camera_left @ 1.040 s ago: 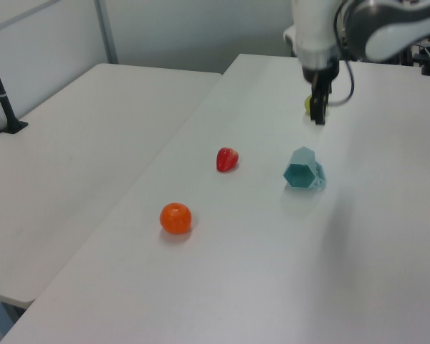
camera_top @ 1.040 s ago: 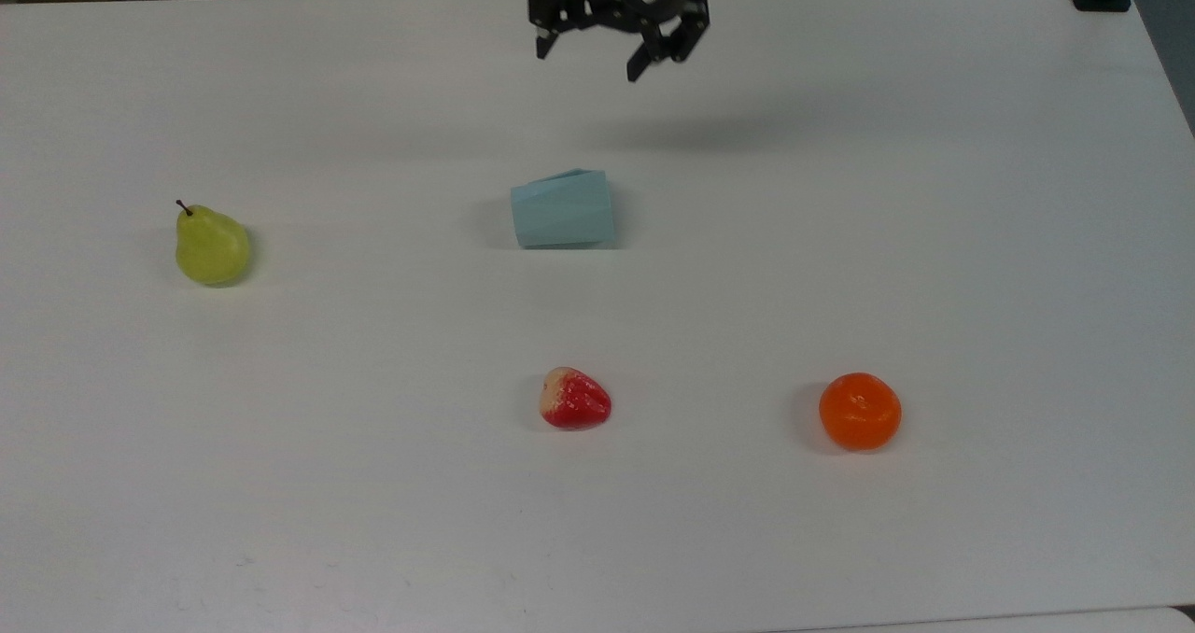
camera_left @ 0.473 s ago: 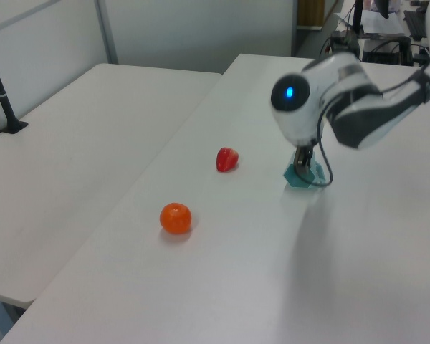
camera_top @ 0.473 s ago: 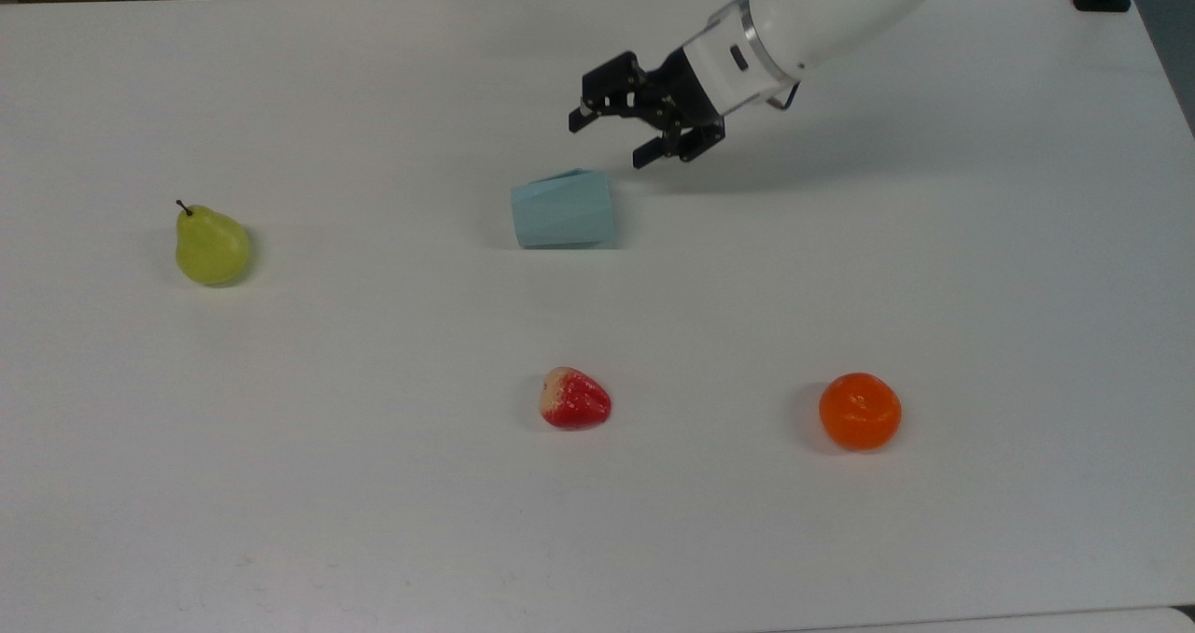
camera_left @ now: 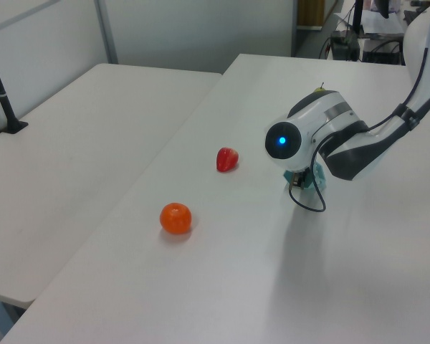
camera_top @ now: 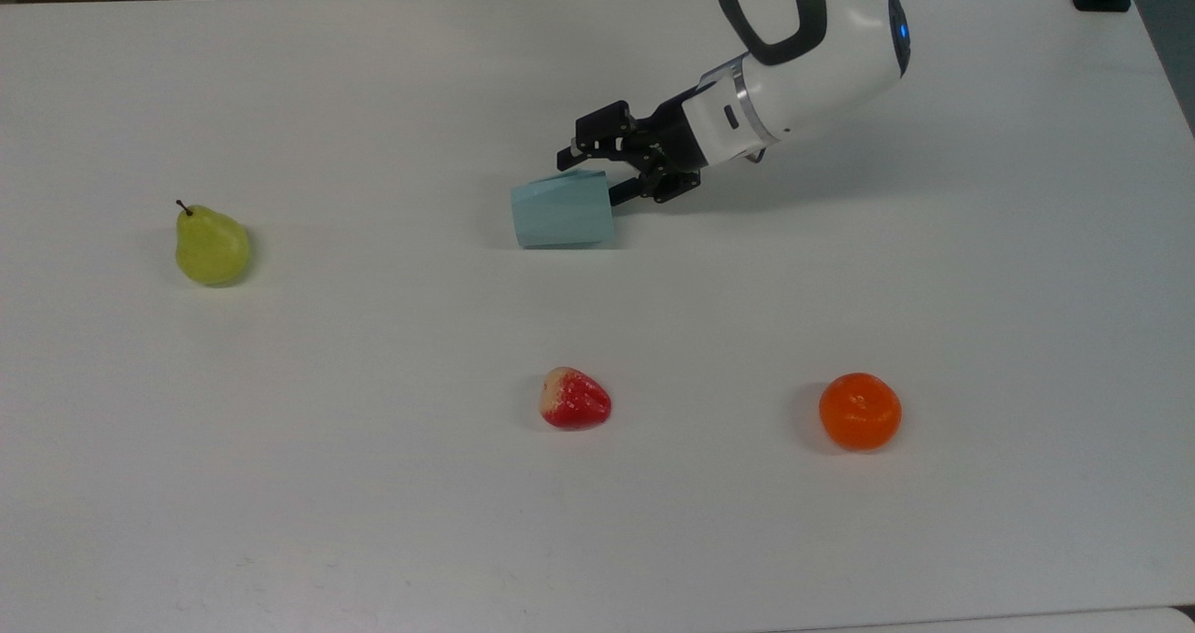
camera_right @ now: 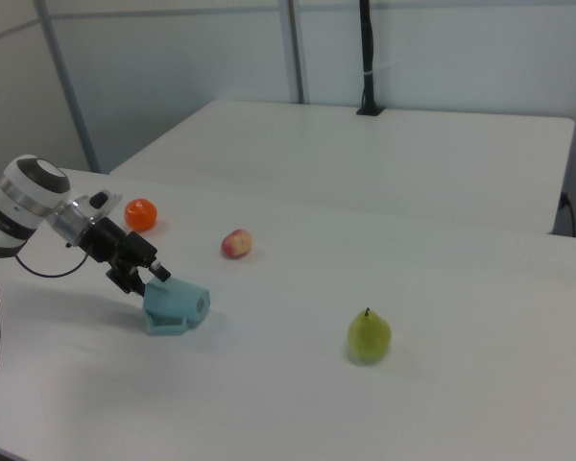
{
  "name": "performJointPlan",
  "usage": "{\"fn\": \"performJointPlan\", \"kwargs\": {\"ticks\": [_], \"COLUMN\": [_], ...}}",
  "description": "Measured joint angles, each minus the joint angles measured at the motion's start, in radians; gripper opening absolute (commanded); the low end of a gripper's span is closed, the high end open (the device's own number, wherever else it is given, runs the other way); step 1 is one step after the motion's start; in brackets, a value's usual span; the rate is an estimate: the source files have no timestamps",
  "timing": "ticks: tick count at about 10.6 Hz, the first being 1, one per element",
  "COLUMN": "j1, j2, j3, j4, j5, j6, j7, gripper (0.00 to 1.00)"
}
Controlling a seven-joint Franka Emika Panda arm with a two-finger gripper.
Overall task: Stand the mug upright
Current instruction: 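Lower the open gripper onto the mug's body and close it, then lift the mug and rotate it so its base faces the table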
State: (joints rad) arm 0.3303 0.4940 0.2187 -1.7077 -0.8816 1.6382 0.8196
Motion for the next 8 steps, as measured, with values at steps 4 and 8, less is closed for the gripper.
{"fn": "performJointPlan", "kwargs": {"ticks": [4, 8], "j1": [-0.01, -0.017], "j2": [0.009, 0.003], "j3": [-0.04, -0.045], "j4": [-0.001, 0.008], "j5": [0.0, 0.009], "j6": [0.0, -0.027], "j7": [0.0, 0.001], "gripper": [0.31, 0.07]}}
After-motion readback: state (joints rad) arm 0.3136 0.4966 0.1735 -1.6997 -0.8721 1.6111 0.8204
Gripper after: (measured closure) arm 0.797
